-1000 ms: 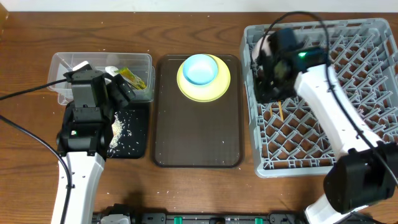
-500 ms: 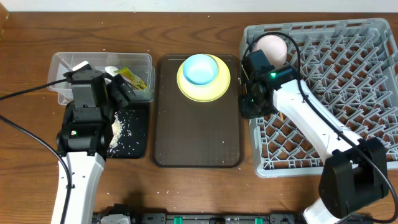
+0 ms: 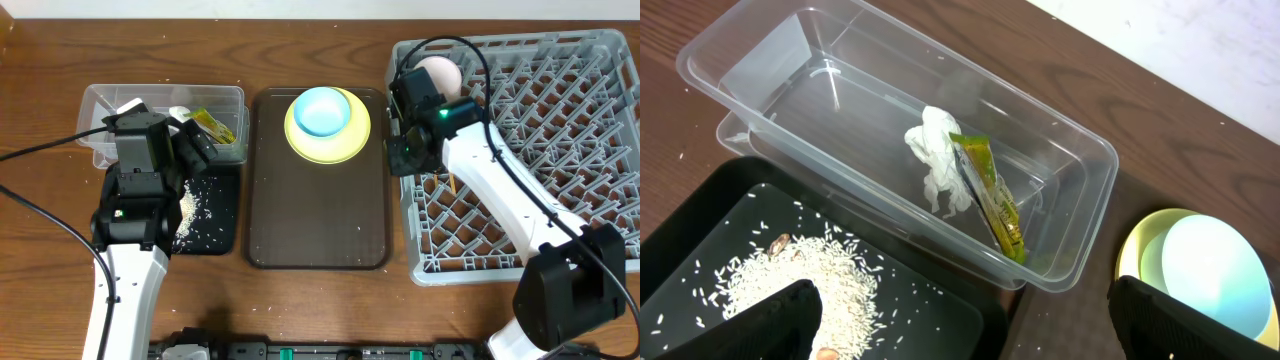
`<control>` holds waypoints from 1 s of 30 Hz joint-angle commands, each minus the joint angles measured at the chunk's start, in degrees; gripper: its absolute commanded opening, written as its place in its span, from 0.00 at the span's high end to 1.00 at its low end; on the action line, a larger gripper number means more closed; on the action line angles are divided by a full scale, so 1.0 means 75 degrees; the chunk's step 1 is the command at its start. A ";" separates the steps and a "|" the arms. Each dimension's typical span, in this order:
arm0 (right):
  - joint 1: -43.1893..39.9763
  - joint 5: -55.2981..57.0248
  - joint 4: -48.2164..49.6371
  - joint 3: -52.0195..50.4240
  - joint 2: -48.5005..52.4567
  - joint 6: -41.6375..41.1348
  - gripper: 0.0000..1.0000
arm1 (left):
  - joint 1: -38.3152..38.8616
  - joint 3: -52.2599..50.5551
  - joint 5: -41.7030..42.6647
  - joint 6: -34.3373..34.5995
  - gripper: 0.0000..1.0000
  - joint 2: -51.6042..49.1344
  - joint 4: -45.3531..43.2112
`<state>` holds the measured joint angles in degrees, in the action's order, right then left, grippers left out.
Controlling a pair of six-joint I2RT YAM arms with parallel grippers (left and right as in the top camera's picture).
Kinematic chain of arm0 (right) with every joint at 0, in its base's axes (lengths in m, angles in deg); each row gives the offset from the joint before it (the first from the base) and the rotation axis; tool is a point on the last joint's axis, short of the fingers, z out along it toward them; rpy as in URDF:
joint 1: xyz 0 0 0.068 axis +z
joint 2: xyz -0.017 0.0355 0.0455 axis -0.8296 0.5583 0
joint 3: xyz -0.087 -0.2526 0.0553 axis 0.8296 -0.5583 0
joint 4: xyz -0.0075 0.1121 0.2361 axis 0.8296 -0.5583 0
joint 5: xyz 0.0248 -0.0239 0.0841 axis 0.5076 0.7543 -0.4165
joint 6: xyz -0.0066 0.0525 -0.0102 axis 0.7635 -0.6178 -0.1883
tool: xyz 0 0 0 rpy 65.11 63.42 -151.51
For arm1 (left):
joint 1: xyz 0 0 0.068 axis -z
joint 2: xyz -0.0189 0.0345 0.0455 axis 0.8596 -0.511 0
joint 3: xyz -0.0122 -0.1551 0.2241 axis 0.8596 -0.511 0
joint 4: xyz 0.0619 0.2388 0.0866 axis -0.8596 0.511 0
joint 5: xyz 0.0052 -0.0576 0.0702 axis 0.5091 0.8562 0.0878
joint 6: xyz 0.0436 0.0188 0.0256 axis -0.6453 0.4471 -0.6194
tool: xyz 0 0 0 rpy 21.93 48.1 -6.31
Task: Sort waste into correct bins and load items into the dishwasher rack
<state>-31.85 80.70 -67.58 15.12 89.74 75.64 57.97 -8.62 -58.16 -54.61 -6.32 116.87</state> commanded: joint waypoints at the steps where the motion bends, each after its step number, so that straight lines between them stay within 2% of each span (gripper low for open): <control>1: -0.0093 0.0309 -0.0093 0.0134 0.0009 -0.0149 0.78 | -0.0023 0.0096 -0.0070 -0.0099 0.05 0.0003 0.0009; 15: -0.0032 0.0146 0.0143 -0.0580 0.0009 -0.0408 0.83 | -0.0023 0.0096 -0.0070 -0.0099 0.06 0.0003 0.0009; 22: 0.0003 0.0038 0.0224 -0.0714 0.0009 -0.0618 0.88 | -0.0023 0.0096 -0.0070 -0.0099 0.05 0.0003 0.0009; 30: 0.0050 -0.0079 0.0542 -0.0717 0.0009 -0.0749 0.89 | -0.0023 0.0096 -0.0070 -0.0099 0.06 0.0003 0.0009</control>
<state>-32.07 80.83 -64.69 9.91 89.74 71.43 57.97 -8.62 -58.16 -54.61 -6.32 116.87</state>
